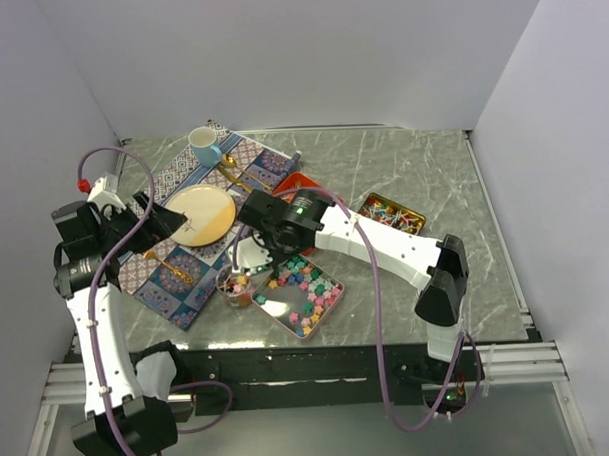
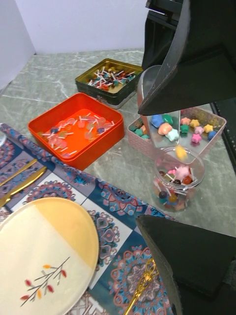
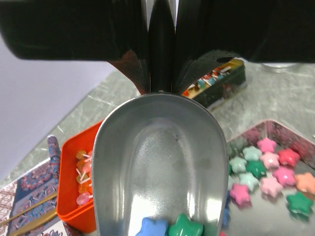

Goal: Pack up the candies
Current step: Place the fake candies in the packing bottle.

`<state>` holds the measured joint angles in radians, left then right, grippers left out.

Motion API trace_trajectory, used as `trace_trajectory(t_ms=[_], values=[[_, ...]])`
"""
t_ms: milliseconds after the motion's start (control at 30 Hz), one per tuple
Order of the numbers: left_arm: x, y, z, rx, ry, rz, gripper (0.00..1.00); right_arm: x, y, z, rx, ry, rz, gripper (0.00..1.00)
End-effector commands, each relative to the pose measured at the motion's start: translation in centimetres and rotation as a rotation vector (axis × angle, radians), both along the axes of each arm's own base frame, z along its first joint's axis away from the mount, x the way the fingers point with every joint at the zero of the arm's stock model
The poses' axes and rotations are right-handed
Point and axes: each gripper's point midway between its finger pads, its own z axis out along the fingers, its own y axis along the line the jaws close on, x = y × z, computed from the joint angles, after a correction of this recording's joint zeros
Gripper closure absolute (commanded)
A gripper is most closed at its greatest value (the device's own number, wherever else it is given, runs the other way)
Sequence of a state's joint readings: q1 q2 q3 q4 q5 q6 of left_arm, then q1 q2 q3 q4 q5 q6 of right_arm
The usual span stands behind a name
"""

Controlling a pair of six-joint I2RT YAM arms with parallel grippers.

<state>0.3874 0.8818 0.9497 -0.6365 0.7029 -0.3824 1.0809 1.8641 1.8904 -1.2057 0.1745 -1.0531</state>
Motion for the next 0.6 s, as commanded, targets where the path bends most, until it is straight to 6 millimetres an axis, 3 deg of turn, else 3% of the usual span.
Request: trace_trajectory(t_ms=[0,567], values=[[-0.1,0.2,1.8,0.013,-0.094,0.01,0.11,0.5,-0.8,1.0,-0.067,-0.101,0.026,1.0],[-0.4,0.8,2.2,0.008,-0.111,0.037,0.11,1.0,0.1,2.8,-0.077,-0.163,0.003,1.0]])
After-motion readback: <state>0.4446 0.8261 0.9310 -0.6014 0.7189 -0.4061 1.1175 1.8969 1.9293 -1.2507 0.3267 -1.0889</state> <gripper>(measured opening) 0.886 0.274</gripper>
